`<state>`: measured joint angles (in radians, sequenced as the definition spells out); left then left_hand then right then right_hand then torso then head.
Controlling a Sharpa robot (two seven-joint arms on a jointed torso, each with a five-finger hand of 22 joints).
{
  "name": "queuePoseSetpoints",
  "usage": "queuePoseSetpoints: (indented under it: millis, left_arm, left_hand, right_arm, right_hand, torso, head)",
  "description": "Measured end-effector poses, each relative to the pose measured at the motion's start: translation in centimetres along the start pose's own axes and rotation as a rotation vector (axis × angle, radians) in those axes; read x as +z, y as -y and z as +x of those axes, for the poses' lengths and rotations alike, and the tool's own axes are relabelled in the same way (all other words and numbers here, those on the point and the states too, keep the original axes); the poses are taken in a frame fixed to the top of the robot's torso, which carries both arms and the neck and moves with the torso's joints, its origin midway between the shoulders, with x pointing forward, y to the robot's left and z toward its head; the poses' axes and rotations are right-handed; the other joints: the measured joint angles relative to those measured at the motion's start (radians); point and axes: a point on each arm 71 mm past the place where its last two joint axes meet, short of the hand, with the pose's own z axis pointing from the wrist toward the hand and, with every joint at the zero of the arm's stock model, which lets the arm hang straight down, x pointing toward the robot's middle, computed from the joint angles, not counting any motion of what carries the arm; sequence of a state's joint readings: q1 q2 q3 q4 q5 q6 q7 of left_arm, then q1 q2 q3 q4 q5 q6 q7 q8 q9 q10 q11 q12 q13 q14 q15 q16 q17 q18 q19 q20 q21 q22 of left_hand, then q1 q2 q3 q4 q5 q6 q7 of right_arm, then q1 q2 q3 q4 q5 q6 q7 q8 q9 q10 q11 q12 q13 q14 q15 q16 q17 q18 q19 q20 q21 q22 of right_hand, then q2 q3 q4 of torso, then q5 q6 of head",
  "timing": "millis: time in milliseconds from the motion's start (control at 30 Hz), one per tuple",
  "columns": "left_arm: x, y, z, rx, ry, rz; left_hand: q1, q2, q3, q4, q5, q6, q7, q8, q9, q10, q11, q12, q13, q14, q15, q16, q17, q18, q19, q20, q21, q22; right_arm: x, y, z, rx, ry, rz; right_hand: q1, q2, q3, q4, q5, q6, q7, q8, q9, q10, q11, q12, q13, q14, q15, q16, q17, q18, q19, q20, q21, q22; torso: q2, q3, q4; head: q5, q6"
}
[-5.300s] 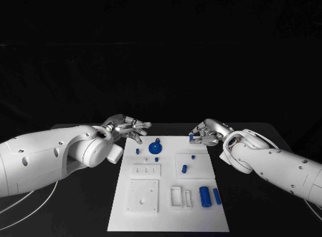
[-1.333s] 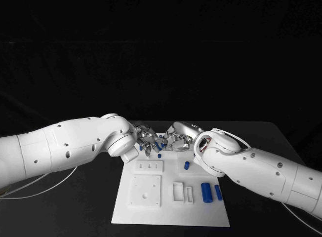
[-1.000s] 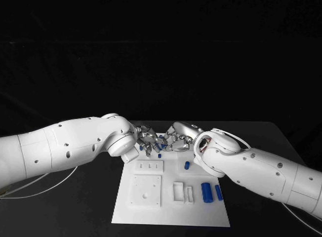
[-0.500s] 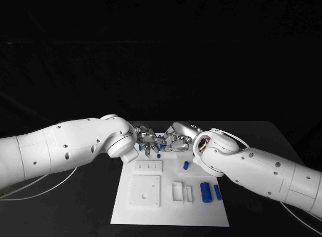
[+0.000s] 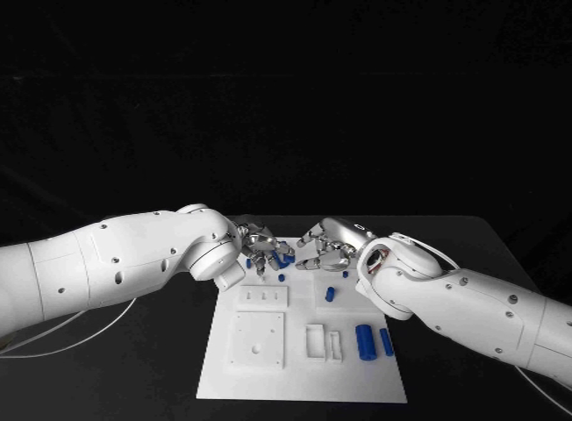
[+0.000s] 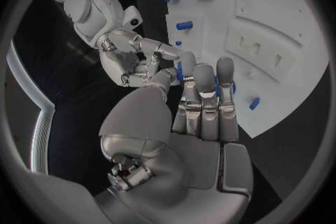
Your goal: Assemble the parts on the task board
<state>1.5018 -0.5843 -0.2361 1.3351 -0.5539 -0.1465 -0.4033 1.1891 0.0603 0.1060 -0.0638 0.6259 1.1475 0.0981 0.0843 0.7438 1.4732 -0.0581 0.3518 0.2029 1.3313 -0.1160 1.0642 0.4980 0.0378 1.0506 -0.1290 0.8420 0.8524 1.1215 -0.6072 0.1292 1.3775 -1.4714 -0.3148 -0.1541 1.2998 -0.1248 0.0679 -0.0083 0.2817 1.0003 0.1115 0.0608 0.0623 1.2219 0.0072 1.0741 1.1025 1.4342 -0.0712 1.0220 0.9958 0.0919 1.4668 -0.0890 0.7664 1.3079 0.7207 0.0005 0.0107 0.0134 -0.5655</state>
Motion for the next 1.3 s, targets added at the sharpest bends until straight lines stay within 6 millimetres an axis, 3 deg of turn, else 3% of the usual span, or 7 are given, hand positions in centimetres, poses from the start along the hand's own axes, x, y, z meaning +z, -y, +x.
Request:
queuePoseSetpoints:
  millis: [233, 367, 567, 733, 833, 900, 1300]
  left_arm:
    - [0.0, -0.8, -0.6, 0.013, 0.007, -0.036]
    - [0.1, -1.3, -0.9, 0.034, 0.004, -0.064]
    - [0.2, -2.0, -0.9, 0.074, -0.005, -0.102]
    - [0.5, -2.6, -0.7, 0.107, -0.005, -0.131]
    - [0.7, -2.9, -0.4, 0.131, -0.002, -0.145]
    - [0.8, -3.1, -0.2, 0.148, 0.001, -0.152]
    - [1.6, -4.5, 1.1, 0.278, 0.039, -0.193]
  left_hand:
    - [-0.010, -0.001, -0.006, -0.008, 0.021, 0.007, -0.003, -0.010, 0.005, 0.000, 0.000, 0.019, -0.001, 0.007, -0.003, 0.000, 0.015, 0.000, 0.003, -0.004, 0.004, 0.008]
    - [-0.018, -0.009, -0.014, -0.016, 0.041, 0.019, -0.013, -0.016, -0.005, 0.005, -0.005, 0.051, 0.010, 0.024, -0.010, 0.012, 0.026, 0.000, 0.014, -0.014, 0.021, 0.016]
    - [-0.021, -0.019, -0.017, -0.021, 0.045, 0.044, -0.027, -0.020, -0.052, 0.008, -0.008, 0.116, 0.032, 0.043, -0.018, 0.044, 0.051, 0.000, 0.020, -0.020, 0.043, 0.037]
    - [-0.023, -0.022, -0.021, -0.026, 0.038, 0.048, -0.026, -0.021, -0.070, 0.009, -0.009, 0.141, 0.041, 0.043, -0.018, 0.059, 0.063, 0.000, 0.022, -0.021, 0.050, 0.046]
    - [-0.023, -0.022, -0.024, -0.030, 0.035, 0.049, -0.026, -0.021, -0.075, 0.009, -0.009, 0.151, 0.045, 0.045, -0.020, 0.067, 0.068, 0.000, 0.023, -0.023, 0.056, 0.049]
    - [-0.023, -0.022, -0.025, -0.030, 0.035, 0.049, -0.026, -0.021, -0.079, 0.009, -0.009, 0.158, 0.047, 0.048, -0.020, 0.074, 0.071, 0.000, 0.030, -0.029, 0.048, 0.050]
    - [-0.030, -0.028, -0.015, -0.051, 0.031, 0.050, -0.025, -0.021, -0.144, 0.009, -0.009, 0.170, 0.044, 0.054, -0.021, 0.082, 0.074, 0.000, 0.065, -0.028, -0.025, 0.118]
  right_arm:
    - [-2.3, 3.3, -1.4, 0.004, -0.008, 0.037]
    - [-3.4, 4.6, -2.5, 0.021, -0.005, 0.049]
    - [-3.8, 5.5, -4.6, 0.070, 0.057, 0.048]
    - [-3.9, 6.7, -6.4, 0.135, 0.150, 0.065]
    - [-3.9, 8.0, -7.4, 0.186, 0.220, 0.093]
    - [-3.9, 8.8, -8.0, 0.217, 0.259, 0.112]
    - [-3.8, 11.0, -10.2, 0.345, 0.428, 0.170]
  right_hand:
    - [0.001, 0.001, -0.014, -0.020, 0.032, -0.005, 0.004, 0.000, 0.000, -0.016, 0.002, -0.006, -0.011, -0.009, 0.009, -0.009, -0.009, 0.000, 0.000, 0.000, -0.026, 0.000]
    - [0.005, 0.005, -0.016, -0.022, 0.036, -0.010, 0.003, 0.000, 0.000, -0.027, 0.002, -0.019, -0.023, -0.017, 0.009, -0.025, -0.022, 0.000, 0.000, 0.000, -0.058, 0.000]
    - [0.009, 0.009, -0.012, -0.032, 0.093, 0.002, 0.001, 0.000, 0.000, -0.028, 0.004, -0.031, -0.040, -0.016, 0.009, -0.039, -0.039, -0.001, 0.000, 0.000, -0.086, 0.000]
    - [0.009, 0.009, -0.014, -0.057, 0.127, 0.016, 0.000, 0.000, 0.000, -0.068, -0.002, -0.132, -0.155, -0.035, 0.005, -0.125, -0.126, 0.015, 0.000, 0.000, -0.259, 0.000]
    - [0.002, 0.015, -0.015, -0.073, 0.146, 0.016, 0.000, 0.000, 0.000, -0.089, -0.004, -0.195, -0.233, -0.064, 0.008, -0.157, -0.162, 0.016, -0.007, 0.008, -0.435, -0.042]
    - [0.001, 0.017, -0.016, -0.083, 0.148, 0.013, 0.003, 0.000, 0.000, -0.089, -0.004, -0.223, -0.284, -0.070, 0.009, -0.172, -0.189, 0.016, -0.009, 0.009, -0.495, -0.076]
    - [-0.014, 0.031, -0.021, -0.128, 0.179, 0.004, 0.003, 0.000, 0.000, -0.091, -0.006, -0.208, -0.423, -0.074, 0.006, -0.148, -0.249, 0.016, -0.005, 0.005, -0.546, -0.099]
  torso:
    - [-0.001, 0.0006, -0.0023]
    - [-0.004, 0.0031, -0.0074]
    - [-0.011, 0.0117, -0.0197]
    - [-0.020, 0.0188, -0.0265]
    - [-0.025, 0.0211, -0.0276]
    - [-0.030, 0.0227, -0.0275]
    - [-0.044, 0.0318, -0.0202]
  head:
    - [0.005, 0.000]
    - [0.012, -0.003]
    - [0.021, -0.014]
    - [0.030, -0.030]
    - [0.035, -0.037]
    - [0.039, -0.043]
    - [0.043, -0.068]
